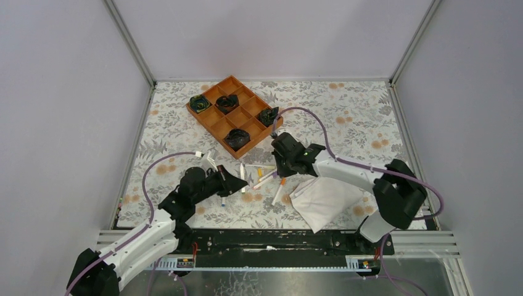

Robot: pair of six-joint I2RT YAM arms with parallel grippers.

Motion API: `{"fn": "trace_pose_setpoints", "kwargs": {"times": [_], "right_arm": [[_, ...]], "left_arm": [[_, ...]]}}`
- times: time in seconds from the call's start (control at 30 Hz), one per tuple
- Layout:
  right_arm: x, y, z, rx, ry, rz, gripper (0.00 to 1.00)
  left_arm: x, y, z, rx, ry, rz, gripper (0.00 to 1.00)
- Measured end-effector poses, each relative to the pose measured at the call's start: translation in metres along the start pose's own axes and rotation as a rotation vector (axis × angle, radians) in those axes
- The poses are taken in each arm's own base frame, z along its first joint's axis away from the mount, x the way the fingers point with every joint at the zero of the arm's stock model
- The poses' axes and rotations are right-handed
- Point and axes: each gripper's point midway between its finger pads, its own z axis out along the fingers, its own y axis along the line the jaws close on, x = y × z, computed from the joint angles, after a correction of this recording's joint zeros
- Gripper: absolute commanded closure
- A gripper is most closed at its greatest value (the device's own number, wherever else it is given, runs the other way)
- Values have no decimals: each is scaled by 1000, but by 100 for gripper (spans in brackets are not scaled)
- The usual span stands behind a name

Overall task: Insert the pens into the pen caps
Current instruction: Insert the pen cap onto the pen.

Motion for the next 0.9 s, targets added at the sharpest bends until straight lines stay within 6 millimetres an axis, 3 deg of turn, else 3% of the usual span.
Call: {"fn": "trace_pose_setpoints", "kwargs": {"times": [0.13, 0.27, 0.43, 0.67, 0.9], "right_arm": [[-2, 30, -19, -191, -17, 41, 100], [20, 55, -12, -348, 51, 65, 100], [46, 72, 2, -448, 159, 74, 96], [55, 76, 13, -470, 190, 60, 82], [55, 66, 20, -420, 177, 27, 58]], "left_arm": [[-1, -1, -1, 5, 4, -3, 100], [1, -2, -1, 11, 13, -3, 100], [2, -2, -2, 15, 20, -4, 100], [1, -2, -2, 14, 18, -6, 100], [2, 0, -4, 7, 20, -4, 100]]}}
